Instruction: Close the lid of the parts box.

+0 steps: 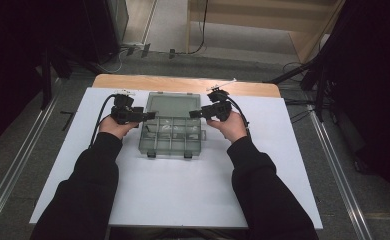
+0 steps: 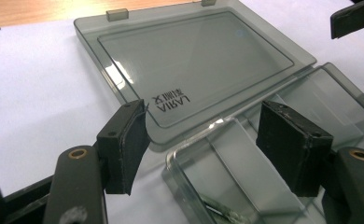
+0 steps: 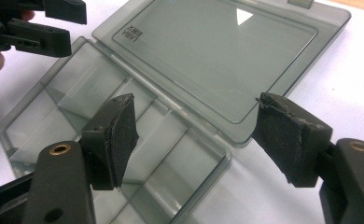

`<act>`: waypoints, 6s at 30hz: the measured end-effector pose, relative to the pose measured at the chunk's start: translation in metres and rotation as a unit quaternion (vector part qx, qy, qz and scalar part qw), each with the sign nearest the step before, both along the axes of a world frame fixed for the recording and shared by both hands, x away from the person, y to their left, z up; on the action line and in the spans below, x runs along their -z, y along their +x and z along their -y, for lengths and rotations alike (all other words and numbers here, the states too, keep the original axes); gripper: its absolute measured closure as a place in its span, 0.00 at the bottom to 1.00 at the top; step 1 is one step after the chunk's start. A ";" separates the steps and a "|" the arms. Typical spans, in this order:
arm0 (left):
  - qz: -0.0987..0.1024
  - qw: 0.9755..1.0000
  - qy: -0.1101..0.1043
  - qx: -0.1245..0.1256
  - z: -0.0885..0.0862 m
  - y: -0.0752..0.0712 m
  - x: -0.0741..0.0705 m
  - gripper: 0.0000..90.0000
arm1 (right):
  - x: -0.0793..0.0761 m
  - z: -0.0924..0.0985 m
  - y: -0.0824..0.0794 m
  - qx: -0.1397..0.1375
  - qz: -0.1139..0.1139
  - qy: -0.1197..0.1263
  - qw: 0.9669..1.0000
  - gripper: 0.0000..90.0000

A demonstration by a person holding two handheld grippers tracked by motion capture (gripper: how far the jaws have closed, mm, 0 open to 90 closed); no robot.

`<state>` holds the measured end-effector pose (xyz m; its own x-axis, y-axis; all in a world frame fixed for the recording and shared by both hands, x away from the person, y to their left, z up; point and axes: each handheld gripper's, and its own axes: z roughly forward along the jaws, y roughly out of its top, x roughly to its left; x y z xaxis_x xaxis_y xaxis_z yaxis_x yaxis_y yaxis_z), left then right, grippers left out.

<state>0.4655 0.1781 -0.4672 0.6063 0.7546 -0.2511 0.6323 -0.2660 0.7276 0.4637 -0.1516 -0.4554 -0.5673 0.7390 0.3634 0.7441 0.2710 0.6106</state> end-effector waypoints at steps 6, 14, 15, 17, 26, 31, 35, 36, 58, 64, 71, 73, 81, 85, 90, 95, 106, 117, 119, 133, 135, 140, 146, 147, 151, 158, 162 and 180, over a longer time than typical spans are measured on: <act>-0.004 1.000 -0.002 -0.013 0.002 0.009 0.003 0.37 | 0.002 -0.006 0.006 0.011 0.005 -0.007 1.000 0.33; 0.001 1.000 0.006 -0.019 0.007 0.016 0.005 0.37 | 0.006 -0.014 0.013 0.020 0.005 -0.018 1.000 0.33; 0.000 1.000 0.006 -0.020 0.007 0.018 0.006 0.37 | 0.007 -0.015 0.014 0.019 0.003 -0.018 1.000 0.33; -0.005 1.000 0.011 -0.021 0.008 0.020 0.008 0.36 | 0.009 -0.015 0.017 0.022 0.002 -0.021 1.000 0.33; -0.007 0.999 0.008 -0.037 0.005 0.029 0.009 0.37 | 0.017 -0.011 0.026 0.045 -0.006 -0.019 0.999 0.34; 0.001 0.998 0.022 -0.054 0.010 0.030 0.012 0.36 | 0.024 -0.011 0.029 0.057 -0.011 -0.019 0.998 0.33; -0.014 0.998 0.012 -0.062 0.011 0.032 0.017 0.36 | 0.030 -0.012 0.031 0.069 -0.017 -0.018 0.997 0.33; -0.014 0.998 0.013 -0.062 0.012 0.032 0.018 0.36 | 0.031 -0.013 0.032 0.070 -0.018 -0.018 0.997 0.33; -0.036 0.997 0.006 -0.070 0.017 0.037 0.032 0.37 | 0.047 -0.015 0.034 0.088 -0.026 -0.021 0.996 0.33; -0.047 0.997 -0.004 -0.069 0.014 0.038 0.033 0.36 | 0.046 -0.016 0.033 0.090 -0.030 -0.024 0.995 0.33; -0.050 0.997 -0.004 -0.066 0.013 0.038 0.033 0.37 | 0.046 -0.013 0.030 0.091 -0.037 -0.015 0.995 0.36; -0.052 0.996 -0.008 -0.068 0.013 0.038 0.033 0.37 | 0.046 -0.013 0.030 0.085 -0.043 -0.011 0.995 0.39; -0.059 0.996 -0.017 -0.061 0.012 0.038 0.032 0.38 | 0.047 -0.015 0.030 0.086 -0.037 -0.007 0.996 0.38; -0.050 0.997 -0.014 -0.058 0.012 0.037 0.030 0.40 | 0.045 -0.016 0.029 0.089 -0.026 -0.008 0.996 0.39; -0.042 0.997 -0.014 -0.062 0.011 0.037 0.027 0.45 | 0.045 -0.015 0.031 0.092 -0.018 0.001 0.996 0.42; -0.047 0.997 -0.025 -0.059 0.006 0.038 0.027 0.50 | 0.045 -0.016 0.030 0.090 -0.012 -0.002 0.996 0.42; -0.030 0.997 -0.024 -0.060 0.003 0.036 0.020 0.59 | 0.036 -0.015 0.028 0.088 0.017 -0.016 0.996 0.50; -0.026 0.997 -0.039 -0.054 -0.002 0.033 0.010 0.63 | 0.027 -0.009 0.026 0.081 0.021 0.009 0.996 0.51; -0.029 0.997 -0.041 -0.059 -0.003 0.033 0.008 0.66 | 0.024 -0.008 0.025 0.079 0.024 0.008 0.997 0.55; -0.009 0.999 -0.046 -0.024 -0.011 0.024 -0.006 0.73 | 0.005 0.000 0.016 0.061 0.048 0.019 0.997 0.61; -0.005 0.999 -0.047 -0.019 -0.010 0.023 -0.008 0.73 | 0.002 0.002 0.014 0.058 0.050 0.027 0.997 0.61; -0.003 0.999 -0.052 -0.015 -0.012 0.019 -0.010 0.73 | -0.005 0.004 0.008 0.049 0.056 0.030 0.997 0.63; -0.001 0.998 -0.054 -0.011 -0.014 0.014 -0.012 0.72 | -0.006 0.006 0.002 0.042 0.065 0.032 0.996 0.66; -0.001 0.998 -0.055 -0.013 -0.014 0.012 -0.013 0.72 | -0.006 0.007 0.001 0.041 0.066 0.034 0.996 0.66; 0.007 0.999 -0.053 -0.007 -0.014 0.007 -0.014 0.69 | -0.007 0.008 -0.005 0.036 0.069 0.039 0.996 0.67; 0.015 0.999 -0.042 0.003 -0.012 0.001 -0.016 0.64 | -0.008 0.008 -0.011 0.027 0.073 0.041 0.996 0.65; 0.010 0.999 -0.049 0.003 -0.015 -0.002 -0.014 0.61 | -0.009 0.009 -0.014 0.021 0.072 0.043 0.996 0.65; 0.001 0.999 -0.051 0.012 -0.018 -0.009 -0.019 0.49 | -0.007 0.010 -0.028 0.010 0.090 0.045 0.995 0.61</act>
<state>0.4562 0.1961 -0.4486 0.6247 0.7100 -0.3251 0.6254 -0.2055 0.7528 0.4362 -0.1616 -0.4483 -0.6146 0.7197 0.3228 0.6256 0.1956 0.7553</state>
